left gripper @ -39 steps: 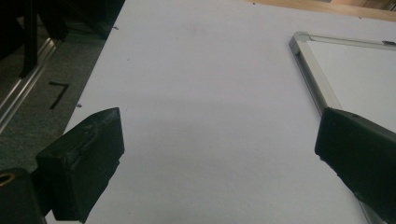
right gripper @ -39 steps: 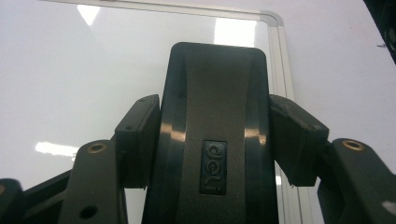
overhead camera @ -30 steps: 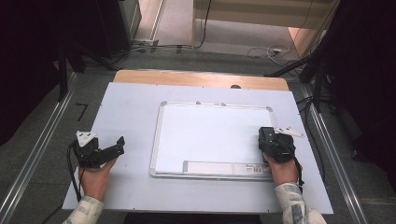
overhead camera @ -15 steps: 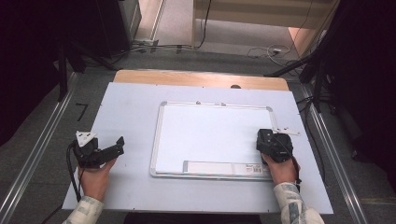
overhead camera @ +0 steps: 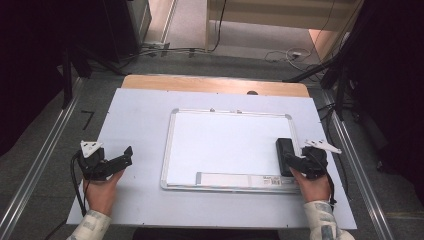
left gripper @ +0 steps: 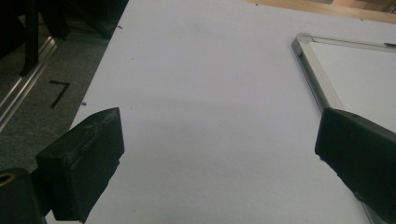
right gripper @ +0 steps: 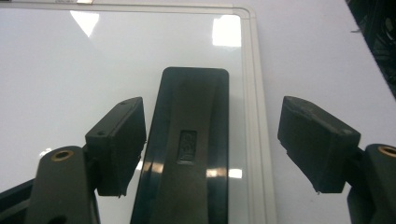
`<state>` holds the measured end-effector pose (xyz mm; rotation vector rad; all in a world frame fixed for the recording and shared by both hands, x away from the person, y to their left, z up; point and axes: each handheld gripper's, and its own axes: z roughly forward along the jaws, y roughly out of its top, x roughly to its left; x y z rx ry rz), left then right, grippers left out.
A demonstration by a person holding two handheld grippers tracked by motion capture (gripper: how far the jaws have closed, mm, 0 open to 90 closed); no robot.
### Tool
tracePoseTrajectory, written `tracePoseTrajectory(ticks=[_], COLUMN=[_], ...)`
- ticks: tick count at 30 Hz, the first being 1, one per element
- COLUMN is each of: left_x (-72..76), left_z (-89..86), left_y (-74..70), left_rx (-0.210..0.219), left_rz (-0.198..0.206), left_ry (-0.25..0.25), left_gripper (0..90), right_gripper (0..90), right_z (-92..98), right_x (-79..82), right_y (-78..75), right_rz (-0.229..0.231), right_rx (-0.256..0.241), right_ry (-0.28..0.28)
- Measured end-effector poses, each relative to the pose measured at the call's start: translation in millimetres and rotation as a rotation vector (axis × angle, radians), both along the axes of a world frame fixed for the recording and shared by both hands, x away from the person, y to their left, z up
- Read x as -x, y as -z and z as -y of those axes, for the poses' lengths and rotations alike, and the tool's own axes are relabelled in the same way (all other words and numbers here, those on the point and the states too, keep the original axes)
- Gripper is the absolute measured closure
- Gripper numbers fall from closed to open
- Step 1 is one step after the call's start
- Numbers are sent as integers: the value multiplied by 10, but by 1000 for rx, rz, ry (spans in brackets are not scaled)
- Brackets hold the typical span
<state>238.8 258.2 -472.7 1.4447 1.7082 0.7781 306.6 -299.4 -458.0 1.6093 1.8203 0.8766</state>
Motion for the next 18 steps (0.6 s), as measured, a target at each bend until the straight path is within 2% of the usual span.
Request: tracePoseTrajectory(ticks=[3, 13, 18], left_x=[-2, -5, -10], left_z=[5, -15, -36], left_y=[0, 4, 13], left_rx=[0, -1, 15], left_rz=[1, -5, -7], left_ry=[0, -10, -17], left_gripper=[19, 19, 19], right_gripper=[218, 215, 215], right_z=[81, 413, 564], right_x=[60, 168, 217], right_y=[-19, -36, -31], right_rz=[24, 41, 44], right_rx=[5, -6, -4], right_ry=[-1, 50, 78])
